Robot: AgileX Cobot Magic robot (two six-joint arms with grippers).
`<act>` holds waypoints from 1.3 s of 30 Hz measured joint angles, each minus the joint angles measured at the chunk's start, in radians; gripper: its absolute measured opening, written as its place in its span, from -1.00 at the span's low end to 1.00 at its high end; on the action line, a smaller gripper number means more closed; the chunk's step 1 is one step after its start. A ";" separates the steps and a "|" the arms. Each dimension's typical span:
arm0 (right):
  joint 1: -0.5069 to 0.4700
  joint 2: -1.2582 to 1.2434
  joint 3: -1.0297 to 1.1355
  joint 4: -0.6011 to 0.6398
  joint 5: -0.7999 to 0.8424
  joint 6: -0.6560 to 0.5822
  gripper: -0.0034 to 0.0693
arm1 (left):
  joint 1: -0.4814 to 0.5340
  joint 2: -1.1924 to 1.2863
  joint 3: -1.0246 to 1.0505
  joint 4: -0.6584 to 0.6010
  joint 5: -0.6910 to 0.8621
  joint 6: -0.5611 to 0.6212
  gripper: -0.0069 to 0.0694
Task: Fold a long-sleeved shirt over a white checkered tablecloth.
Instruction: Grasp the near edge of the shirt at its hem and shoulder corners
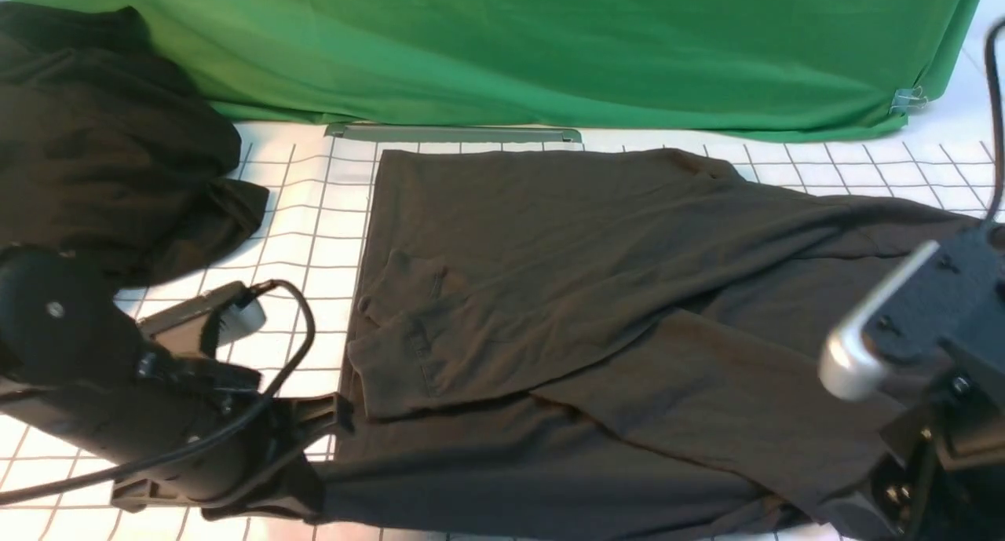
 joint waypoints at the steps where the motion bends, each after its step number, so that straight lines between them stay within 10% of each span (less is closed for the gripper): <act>1: 0.001 0.014 0.000 0.007 0.004 0.000 0.50 | 0.007 0.000 0.000 -0.002 0.013 0.009 -0.77; 11: 0.128 0.251 0.016 -0.097 0.022 0.052 0.73 | 0.014 0.000 0.000 0.036 0.042 0.043 -0.77; 39: 0.138 0.615 0.019 -0.427 -0.112 0.052 0.61 | 0.014 0.000 0.000 0.060 0.040 0.048 -0.77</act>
